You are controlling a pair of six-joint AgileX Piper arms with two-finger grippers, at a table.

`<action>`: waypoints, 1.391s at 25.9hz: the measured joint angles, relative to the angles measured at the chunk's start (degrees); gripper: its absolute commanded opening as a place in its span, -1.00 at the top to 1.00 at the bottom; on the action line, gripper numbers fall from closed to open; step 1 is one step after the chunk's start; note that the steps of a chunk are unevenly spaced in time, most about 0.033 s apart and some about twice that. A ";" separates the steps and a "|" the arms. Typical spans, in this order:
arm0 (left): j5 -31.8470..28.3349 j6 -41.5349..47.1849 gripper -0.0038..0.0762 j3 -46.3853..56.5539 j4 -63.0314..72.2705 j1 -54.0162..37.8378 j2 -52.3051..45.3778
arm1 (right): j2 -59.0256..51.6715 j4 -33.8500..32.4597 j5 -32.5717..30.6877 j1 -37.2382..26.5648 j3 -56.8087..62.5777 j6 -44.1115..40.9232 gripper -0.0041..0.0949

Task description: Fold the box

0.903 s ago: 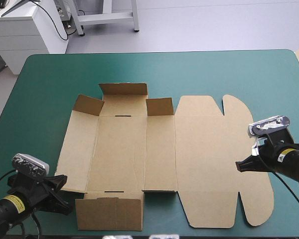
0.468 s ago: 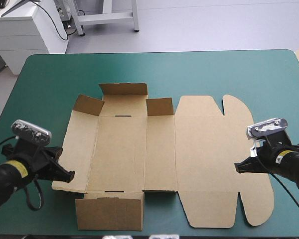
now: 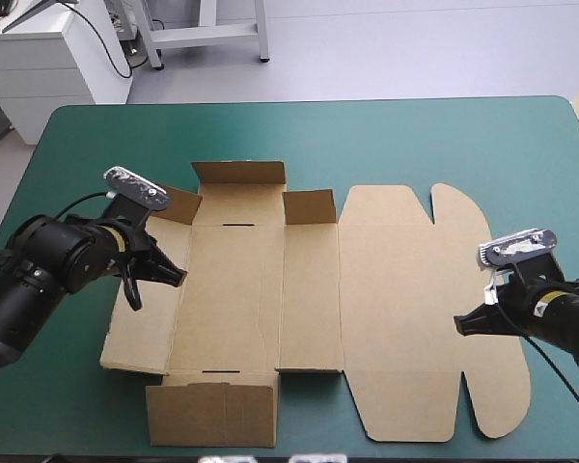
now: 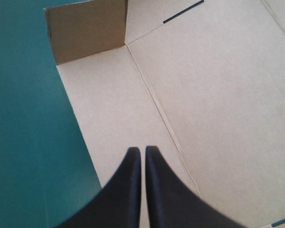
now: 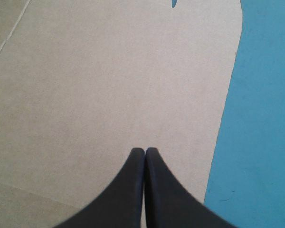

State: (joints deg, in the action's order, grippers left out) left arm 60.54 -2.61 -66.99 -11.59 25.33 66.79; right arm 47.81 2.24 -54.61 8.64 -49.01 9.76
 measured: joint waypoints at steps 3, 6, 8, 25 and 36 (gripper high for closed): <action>-0.18 -3.66 0.86 -1.22 3.98 -2.44 2.06 | 0.00 0.00 -0.05 0.00 0.00 0.00 0.95; -0.30 -10.42 0.86 -1.89 11.59 -8.94 3.31 | 0.00 0.00 -0.05 0.00 0.00 0.00 0.95; 0.63 -16.31 0.86 -1.94 18.93 -15.76 3.88 | 0.00 0.00 -0.05 0.00 0.00 0.00 0.95; 9.66 -37.76 0.77 -1.99 44.96 -58.33 10.96 | 0.00 0.00 1.09 0.00 0.02 0.63 0.95; 9.87 -37.13 -0.20 -0.71 45.17 -58.33 16.62 | 0.00 0.00 1.43 0.00 0.02 0.65 0.95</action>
State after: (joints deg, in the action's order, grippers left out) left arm 70.41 -39.74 -67.70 33.58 -33.00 83.41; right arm 47.81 2.24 -53.18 8.64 -48.99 10.41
